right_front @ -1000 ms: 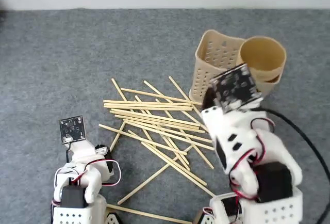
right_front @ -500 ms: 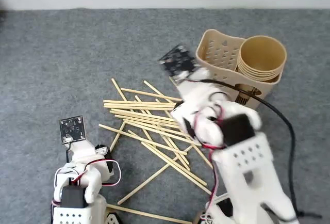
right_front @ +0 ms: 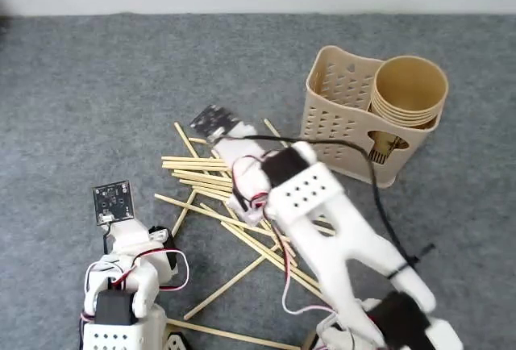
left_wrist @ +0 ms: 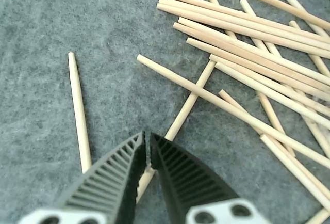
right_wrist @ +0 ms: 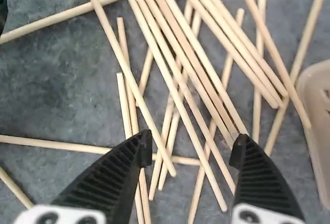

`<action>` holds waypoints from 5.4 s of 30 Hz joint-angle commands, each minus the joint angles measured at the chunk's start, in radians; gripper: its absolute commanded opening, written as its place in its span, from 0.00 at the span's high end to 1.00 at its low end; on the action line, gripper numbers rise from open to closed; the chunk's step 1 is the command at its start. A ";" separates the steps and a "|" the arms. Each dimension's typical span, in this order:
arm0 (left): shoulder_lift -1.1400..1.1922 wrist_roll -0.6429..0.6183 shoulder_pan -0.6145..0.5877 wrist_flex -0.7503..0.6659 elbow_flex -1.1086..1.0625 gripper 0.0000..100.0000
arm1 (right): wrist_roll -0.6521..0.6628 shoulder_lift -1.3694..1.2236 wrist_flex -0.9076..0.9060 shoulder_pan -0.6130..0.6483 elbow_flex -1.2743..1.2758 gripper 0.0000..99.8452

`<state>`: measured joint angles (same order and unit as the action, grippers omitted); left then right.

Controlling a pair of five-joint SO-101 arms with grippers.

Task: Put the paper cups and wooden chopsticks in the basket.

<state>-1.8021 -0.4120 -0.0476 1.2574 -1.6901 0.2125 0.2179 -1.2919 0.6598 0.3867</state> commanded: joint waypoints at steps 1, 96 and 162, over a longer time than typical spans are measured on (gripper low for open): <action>-0.012 0.005 0.002 0.003 0.008 0.99 | -0.008 -0.047 0.073 0.019 -0.058 0.74; -0.012 0.005 0.002 0.003 0.008 0.99 | 0.061 0.277 0.424 -0.021 -0.275 0.99; -0.012 0.005 0.002 0.003 0.008 0.99 | 0.071 0.156 0.860 -0.472 -0.336 0.99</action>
<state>-1.8021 -0.4120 -0.0476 1.2574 -1.6901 0.2754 0.4005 -0.4434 0.2179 0.0921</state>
